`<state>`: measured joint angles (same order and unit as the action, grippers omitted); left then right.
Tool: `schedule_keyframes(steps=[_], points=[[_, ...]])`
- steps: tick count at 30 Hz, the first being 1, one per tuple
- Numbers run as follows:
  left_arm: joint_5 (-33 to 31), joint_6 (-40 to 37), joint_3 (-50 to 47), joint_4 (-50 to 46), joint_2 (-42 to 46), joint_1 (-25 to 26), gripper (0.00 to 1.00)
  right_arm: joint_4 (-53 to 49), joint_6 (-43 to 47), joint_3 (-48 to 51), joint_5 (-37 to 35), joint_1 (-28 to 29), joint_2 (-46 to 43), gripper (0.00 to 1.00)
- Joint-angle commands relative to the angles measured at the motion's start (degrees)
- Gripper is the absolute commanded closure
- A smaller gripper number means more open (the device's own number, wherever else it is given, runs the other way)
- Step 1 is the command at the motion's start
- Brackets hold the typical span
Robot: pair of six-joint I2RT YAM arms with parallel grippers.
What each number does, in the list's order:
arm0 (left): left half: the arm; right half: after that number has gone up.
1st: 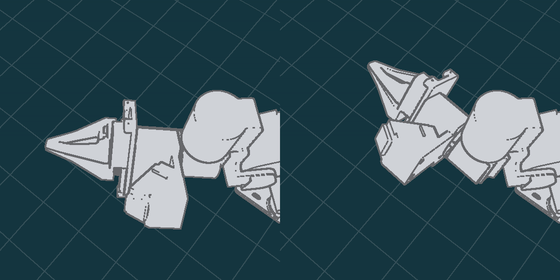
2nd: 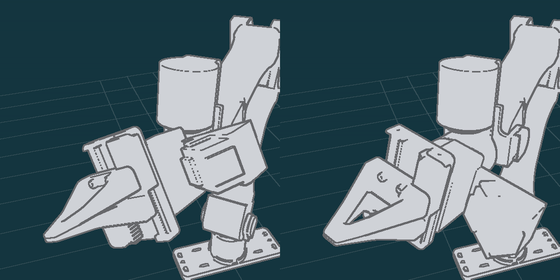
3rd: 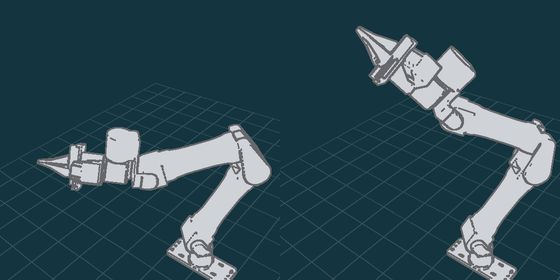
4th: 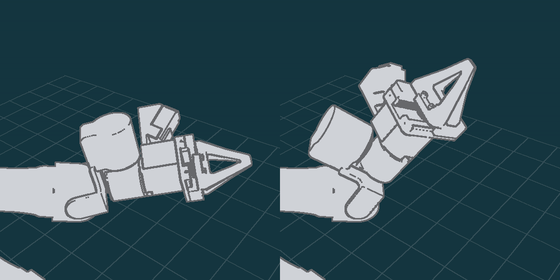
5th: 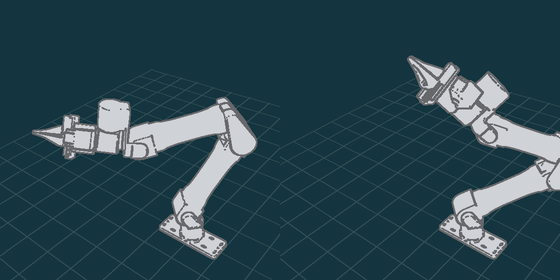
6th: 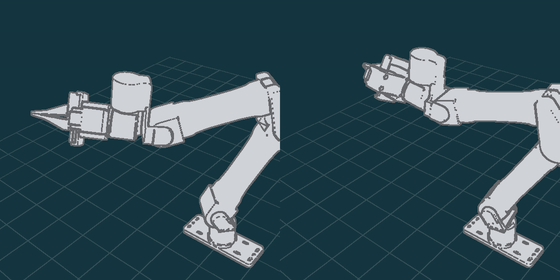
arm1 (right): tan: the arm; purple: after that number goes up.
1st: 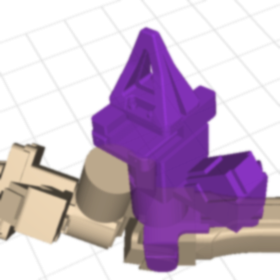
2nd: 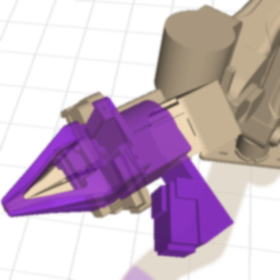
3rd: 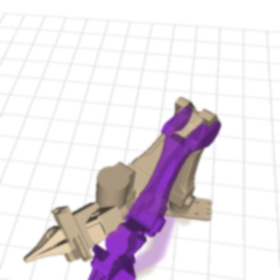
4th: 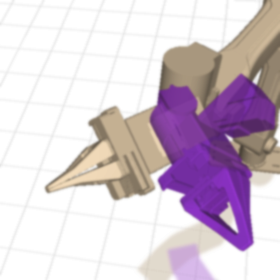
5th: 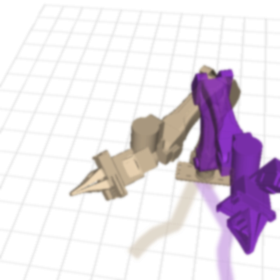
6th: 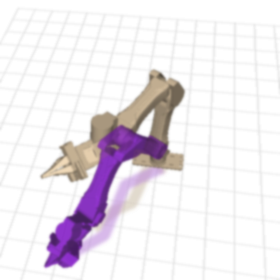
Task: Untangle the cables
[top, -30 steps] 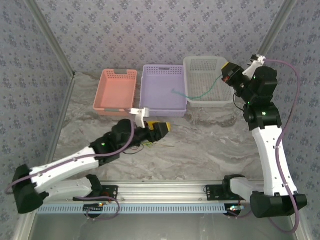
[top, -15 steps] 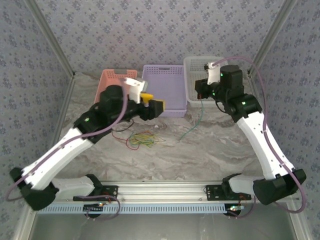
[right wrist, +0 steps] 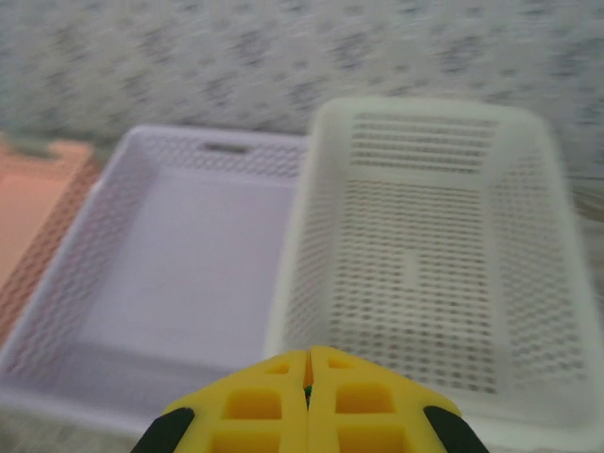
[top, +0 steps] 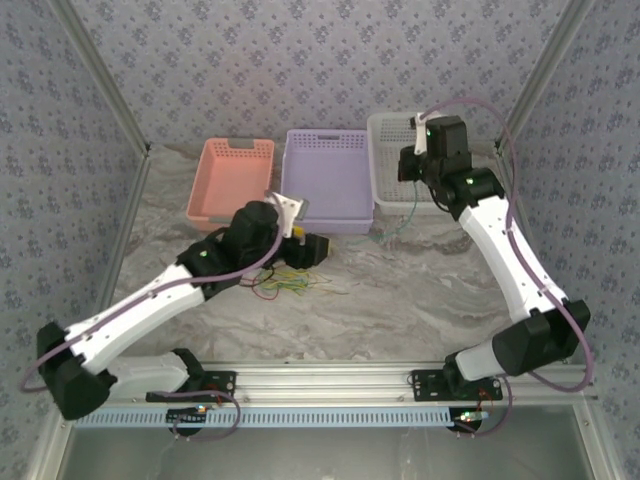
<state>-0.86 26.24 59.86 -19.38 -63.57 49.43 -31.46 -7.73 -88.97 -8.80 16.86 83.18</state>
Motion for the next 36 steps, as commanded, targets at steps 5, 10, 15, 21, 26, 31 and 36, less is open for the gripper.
schedule_keyframes(steps=[5,10,15,21,26,31,36], points=[[-11.62,9.04,-9.61,-0.20,12.84,0.45,0.25,4.36,-18.56,-5.07,-18.43,-6.02,5.91,1.00],[-12.42,10.65,-13.88,-1.46,17.29,0.47,0.26,2.60,-44.04,-7.56,-21.14,-11.44,11.87,1.00],[-11.83,11.18,-15.34,-1.50,17.65,0.41,0.27,-4.12,-64.28,-13.72,-22.29,-12.89,19.55,1.00],[-13.17,10.49,-16.78,0.07,17.33,0.41,0.28,-11.37,-76.98,-21.30,-22.99,-12.17,27.93,1.00],[-21.79,11.43,-15.76,-6.01,18.92,-1.23,0.27,-10.60,-77.97,-21.51,-23.04,-8.97,28.56,1.00],[-15.55,14.00,-12.22,-14.04,16.42,-15.84,0.30,-10.21,-81.99,-18.13,-26.08,-1.27,25.82,1.00],[-4.90,13.71,-9.89,-14.35,13.79,-26.06,0.35,-14.40,-87.97,-20.33,-27.06,2.90,28.02,1.00]])
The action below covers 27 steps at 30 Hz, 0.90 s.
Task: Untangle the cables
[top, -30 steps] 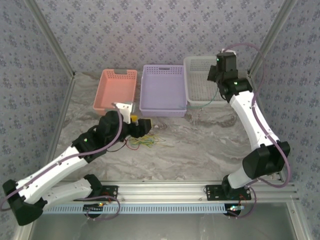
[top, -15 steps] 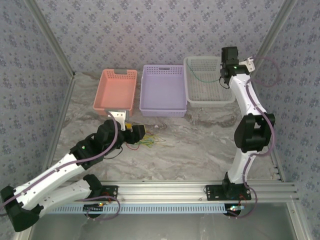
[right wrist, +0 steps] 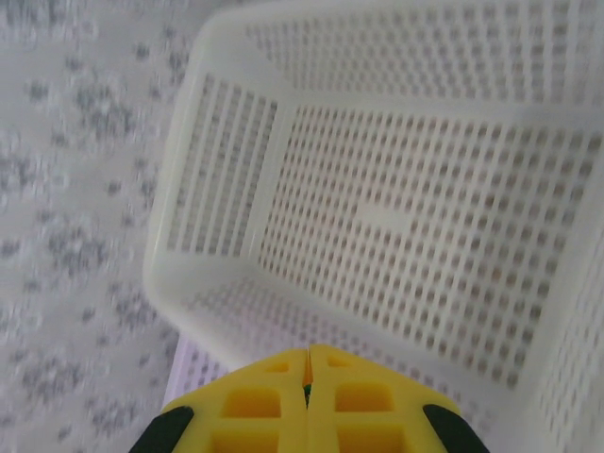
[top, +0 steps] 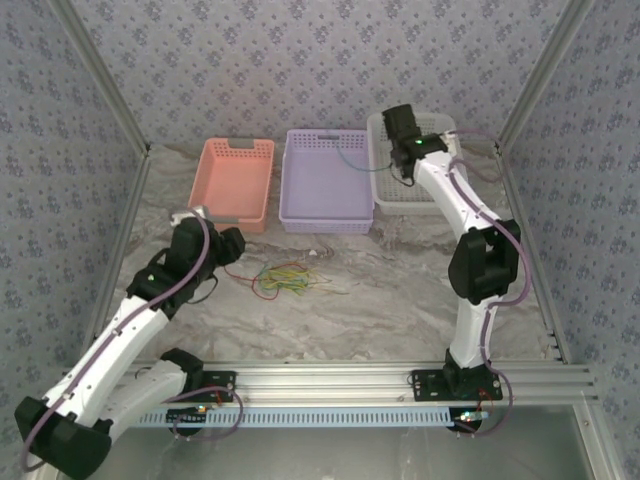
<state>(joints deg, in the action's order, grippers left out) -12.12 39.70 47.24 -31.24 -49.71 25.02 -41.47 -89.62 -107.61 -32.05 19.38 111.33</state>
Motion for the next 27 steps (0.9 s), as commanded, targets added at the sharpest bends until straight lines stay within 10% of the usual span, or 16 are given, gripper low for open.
schedule_keyframes(steps=[1,11,23,27], points=[[6.40,0.28,2.85,-2.50,0.30,-1.73,0.35,-4.15,-7.02,-1.58,-4.12,0.63,0.11,1.00],[11.23,1.75,-0.39,-0.14,2.60,-1.75,0.37,1.53,-13.43,5.47,-0.41,-7.91,-0.73,1.00],[11.76,1.29,1.11,0.05,1.55,-1.68,0.38,-15.54,-19.38,-14.06,10.24,-14.19,17.61,0.98],[12.53,0.90,2.00,-0.01,1.01,-1.56,0.38,-15.93,-18.91,-12.82,9.90,-14.28,17.05,0.52]])
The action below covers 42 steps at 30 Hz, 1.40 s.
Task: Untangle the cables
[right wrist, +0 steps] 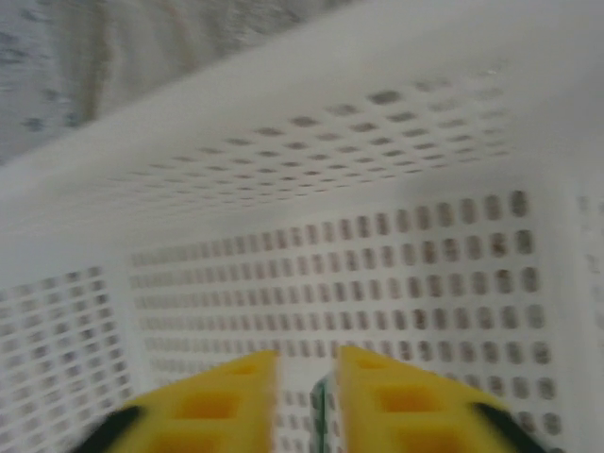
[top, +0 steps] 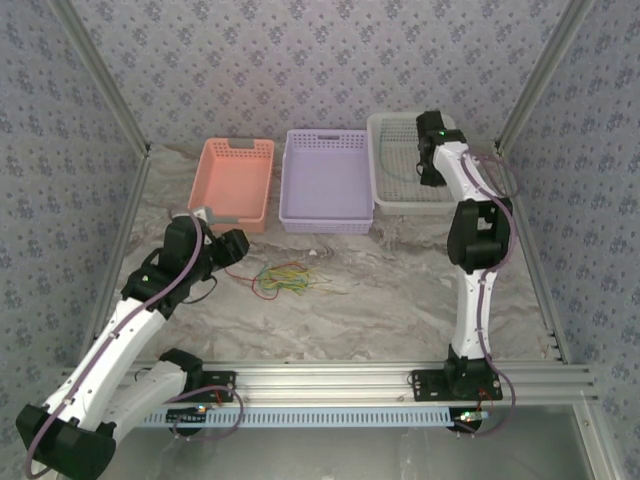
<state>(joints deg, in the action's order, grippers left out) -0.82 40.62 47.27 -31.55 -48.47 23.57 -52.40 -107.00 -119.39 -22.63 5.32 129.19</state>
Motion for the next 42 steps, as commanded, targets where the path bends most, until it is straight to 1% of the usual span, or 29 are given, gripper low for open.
schedule_keyframes(steps=[1,2,3,5,6,9,12,13,14,15,16,17,19,21,23,24,25,27,28,29,31,33,38,42], points=[[1.34,-0.08,2.21,-0.02,-0.30,-0.03,0.38,-4.18,-0.61,-0.20,0.04,-0.27,-1.89,0.42],[1.35,0.01,2.39,-0.23,-0.08,0.01,0.38,-3.70,0.30,0.73,-0.59,-0.15,-3.20,0.35],[1.34,0.04,2.44,-0.28,0.18,0.15,0.38,-3.65,1.01,1.57,-1.80,0.16,-4.75,0.31],[1.31,0.24,2.17,-0.33,0.52,0.22,0.38,-3.79,2.06,3.18,-4.38,0.80,-7.91,0.25],[1.33,0.31,2.13,-0.37,0.57,0.25,0.38,-3.70,2.75,3.94,-5.41,1.04,-9.65,0.24],[1.38,0.67,1.88,-1.24,-0.16,0.33,0.38,-3.15,5.66,6.38,-8.26,1.74,-14.82,0.24],[2.62,1.16,2.21,-3.05,-2.70,0.40,0.38,0.71,12.72,10.97,-11.53,3.48,-21.92,0.32],[3.27,1.25,2.10,-3.29,-3.75,0.34,0.37,2.73,16.19,13.09,-12.46,4.33,-24.42,0.34],[4.23,1.19,1.99,-3.51,-5.07,0.38,0.37,6.65,22.00,16.32,-12.92,5.48,-27.45,0.36],[4.80,1.14,1.87,-3.58,-6.25,0.54,0.38,10.48,28.21,19.61,-12.99,7.13,-30.45,0.36],[5.18,0.98,1.53,-3.48,-7.21,0.55,0.37,12.51,32.45,22.39,-12.82,8.59,-33.03,0.36],[5.59,0.80,1.06,-3.22,-8.15,0.62,0.37,15.51,38.98,25.88,-11.41,10.59,-35.85,0.36],[6.22,0.45,0.69,-3.40,-10.11,0.64,0.37,21.95,51.55,32.00,-7.59,15.87,-40.08,0.35],[7.01,0.46,-0.19,-2.79,-11.90,0.73,0.38,27.22,64.49,39.75,-1.46,22.70,-43.72,0.35],[7.02,0.96,-1.29,-2.34,-13.15,0.86,0.38,32.19,73.44,47.43,2.54,29.66,-46.55,0.35],[6.99,1.20,-2.12,-1.91,-13.52,0.95,0.39,33.80,76.47,50.38,5.87,32.49,-47.31,0.35],[6.68,1.65,-2.61,-1.67,-13.72,0.94,0.39,34.08,78.00,53.59,8.78,34.53,-47.54,0.35],[6.03,2.31,-4.44,-0.93,-13.85,1.12,0.40,32.82,78.86,56.63,14.37,38.04,-47.29,0.35],[5.74,2.56,-5.28,-0.44,-13.76,1.19,0.41,32.89,79.83,57.52,16.44,39.79,-47.17,0.35],[5.21,2.77,-6.38,-0.16,-13.76,1.21,0.41,32.49,80.92,58.44,16.94,41.90,-46.94,0.35],[3.38,3.24,-8.20,-0.39,-13.89,1.30,0.43,30.98,82.74,58.58,16.12,46.01,-45.74,0.35],[1.20,4.61,-10.59,-0.16,-13.54,1.30,0.44,29.84,83.83,58.36,14.99,48.77,-43.73,0.34],[-1.25,8.48,-14.18,2.31,-12.87,0.23,0.43,29.01,86.43,55.93,12.71,50.79,-36.89,0.32],[1.51,10.48,-15.44,5.97,-14.62,-4.38,0.41,26.89,90.48,49.62,10.01,51.50,-30.49,0.31]])
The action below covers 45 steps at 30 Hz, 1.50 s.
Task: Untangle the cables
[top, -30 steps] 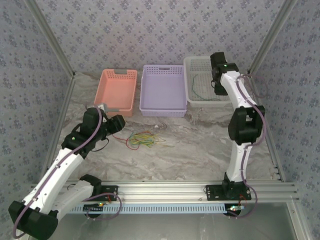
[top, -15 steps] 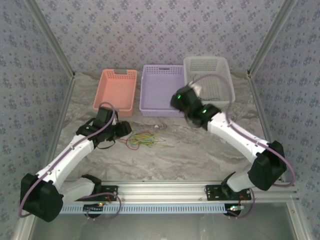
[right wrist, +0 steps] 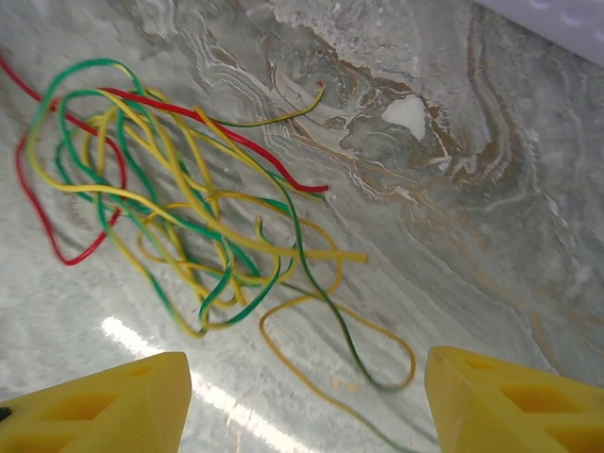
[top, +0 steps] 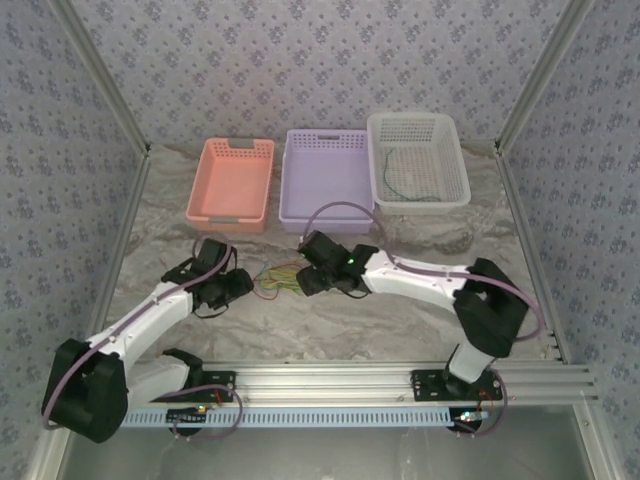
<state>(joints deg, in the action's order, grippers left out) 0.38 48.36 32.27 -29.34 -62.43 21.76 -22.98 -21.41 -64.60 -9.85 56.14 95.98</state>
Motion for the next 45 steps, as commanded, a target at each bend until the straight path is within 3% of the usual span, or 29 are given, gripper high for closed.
schedule_keyframes(steps=[1,3,8,19,25,29,34,41,45], points=[[0.66,3.17,-0.25,4.20,-1.33,-3.53,0.40,-2.44,6.08,-6.46,-2.89,0.96,3.67,0.31],[1.31,4.20,0.20,5.28,-3.24,-5.28,0.35,-2.12,7.70,-8.49,-1.57,1.00,5.55,0.29],[2.64,6.98,1.93,9.25,-8.22,-6.63,0.34,-4.05,11.01,-13.25,0.41,0.37,11.00,0.28],[3.55,11.29,4.24,14.99,-18.75,-6.56,0.38,-4.97,15.32,-19.96,8.27,-1.07,20.94,0.29],[3.42,12.31,4.25,17.86,-23.09,-5.70,0.46,-2.91,15.82,-17.81,7.30,-1.07,20.72,0.67],[2.41,13.87,2.16,20.85,-23.37,-4.76,0.48,-0.16,16.73,-13.45,5.36,-1.03,16.73,1.00],[0.87,13.74,1.51,22.71,-19.70,-2.68,0.47,3.67,17.88,-7.56,5.12,-1.00,10.33,1.00],[-5.06,14.66,2.57,17.80,-4.50,4.69,0.32,4.93,22.92,-0.52,1.47,-0.97,3.43,1.00],[-4.51,15.20,4.12,16.61,-2.66,4.85,0.28,7.85,25.58,2.47,1.14,-1.69,-1.01,1.00]])
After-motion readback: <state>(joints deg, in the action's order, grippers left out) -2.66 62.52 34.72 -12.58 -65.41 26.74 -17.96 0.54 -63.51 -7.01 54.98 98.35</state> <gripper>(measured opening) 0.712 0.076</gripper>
